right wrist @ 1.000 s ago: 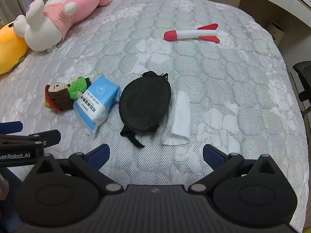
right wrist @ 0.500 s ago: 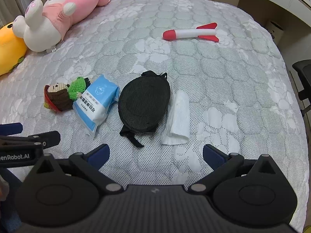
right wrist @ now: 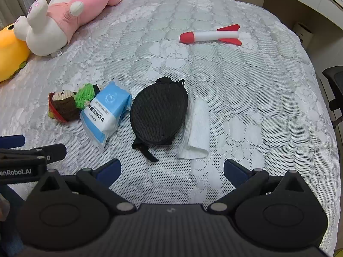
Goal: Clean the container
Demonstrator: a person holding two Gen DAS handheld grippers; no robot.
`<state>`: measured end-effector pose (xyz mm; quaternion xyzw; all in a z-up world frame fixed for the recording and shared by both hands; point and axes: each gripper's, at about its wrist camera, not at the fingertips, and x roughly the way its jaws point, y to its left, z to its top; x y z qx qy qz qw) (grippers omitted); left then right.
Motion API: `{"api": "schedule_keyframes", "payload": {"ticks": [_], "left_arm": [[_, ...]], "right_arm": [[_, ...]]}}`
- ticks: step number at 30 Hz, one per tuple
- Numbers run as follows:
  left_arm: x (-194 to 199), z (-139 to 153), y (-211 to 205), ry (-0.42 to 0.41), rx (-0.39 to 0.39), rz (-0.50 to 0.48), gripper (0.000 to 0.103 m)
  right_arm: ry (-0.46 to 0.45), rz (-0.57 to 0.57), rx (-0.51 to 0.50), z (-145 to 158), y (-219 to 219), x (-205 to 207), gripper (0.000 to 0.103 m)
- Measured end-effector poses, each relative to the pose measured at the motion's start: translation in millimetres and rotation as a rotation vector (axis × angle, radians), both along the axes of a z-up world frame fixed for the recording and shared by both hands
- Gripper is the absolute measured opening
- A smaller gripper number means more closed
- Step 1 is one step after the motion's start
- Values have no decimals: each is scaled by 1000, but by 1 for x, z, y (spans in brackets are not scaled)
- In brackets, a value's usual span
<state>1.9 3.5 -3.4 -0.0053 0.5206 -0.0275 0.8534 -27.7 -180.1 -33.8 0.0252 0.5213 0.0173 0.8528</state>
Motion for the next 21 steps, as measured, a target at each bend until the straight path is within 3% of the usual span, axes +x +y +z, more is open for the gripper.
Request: {"api": "schedule_keyframes", "payload": {"ticks": [21], "left_arm": [[2,1,-1,4,-4,-6,103]], "right_arm": [[-11,8,32,-2,-10,3,103]]}}
